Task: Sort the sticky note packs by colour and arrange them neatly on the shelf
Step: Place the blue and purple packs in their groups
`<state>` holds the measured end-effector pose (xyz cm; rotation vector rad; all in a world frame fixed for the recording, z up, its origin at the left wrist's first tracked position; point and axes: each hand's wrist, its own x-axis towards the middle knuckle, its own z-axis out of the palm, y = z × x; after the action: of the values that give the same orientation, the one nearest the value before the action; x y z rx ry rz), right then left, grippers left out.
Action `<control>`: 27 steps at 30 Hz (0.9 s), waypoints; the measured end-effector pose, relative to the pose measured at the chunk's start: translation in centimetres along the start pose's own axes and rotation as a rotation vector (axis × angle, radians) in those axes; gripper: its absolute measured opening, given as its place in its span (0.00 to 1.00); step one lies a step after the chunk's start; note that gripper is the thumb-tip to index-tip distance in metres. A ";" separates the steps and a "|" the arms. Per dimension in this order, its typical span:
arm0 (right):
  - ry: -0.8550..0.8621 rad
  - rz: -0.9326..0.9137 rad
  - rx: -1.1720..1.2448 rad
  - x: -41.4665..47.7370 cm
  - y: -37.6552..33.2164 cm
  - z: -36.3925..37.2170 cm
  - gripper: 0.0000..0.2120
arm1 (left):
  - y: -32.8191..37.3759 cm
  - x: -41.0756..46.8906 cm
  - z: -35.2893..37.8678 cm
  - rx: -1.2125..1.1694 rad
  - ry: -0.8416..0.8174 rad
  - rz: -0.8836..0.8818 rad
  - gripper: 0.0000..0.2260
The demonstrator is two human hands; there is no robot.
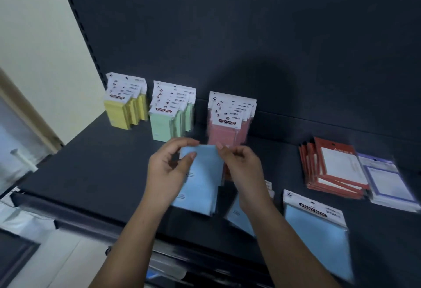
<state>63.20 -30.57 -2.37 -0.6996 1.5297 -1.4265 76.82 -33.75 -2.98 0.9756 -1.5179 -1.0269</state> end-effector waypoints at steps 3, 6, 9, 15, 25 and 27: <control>-0.029 0.183 0.145 0.1 0.0 0.8 0.05 | -0.3 -0.2 -0.5 0.002 -0.033 -0.006 0.13; -0.029 0.280 0.263 0.7 0.3 1.2 0.04 | -1.6 -0.2 -0.7 -0.039 -0.008 -0.066 0.13; -0.005 0.219 0.247 0.8 0.6 1.6 0.06 | -2.2 0.3 -0.7 -0.208 0.058 -0.336 0.18; 0.019 -0.226 -0.289 0.9 2.0 1.5 0.13 | -2.9 1.1 -0.6 -0.144 -0.002 -0.384 0.15; -0.036 -0.400 -1.236 1.6 2.3 2.4 0.09 | -6.6 0.5 -0.3 0.456 -0.170 -0.369 0.16; -0.032 -0.434 -1.256 1.3 1.9 2.3 0.08 | -6.2 0.4 -0.3 0.505 -0.152 -0.311 0.16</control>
<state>64.99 -32.44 -4.31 -1.8480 2.2690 -0.5384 77.51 -36.11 -8.68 1.5539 -1.8380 -0.9633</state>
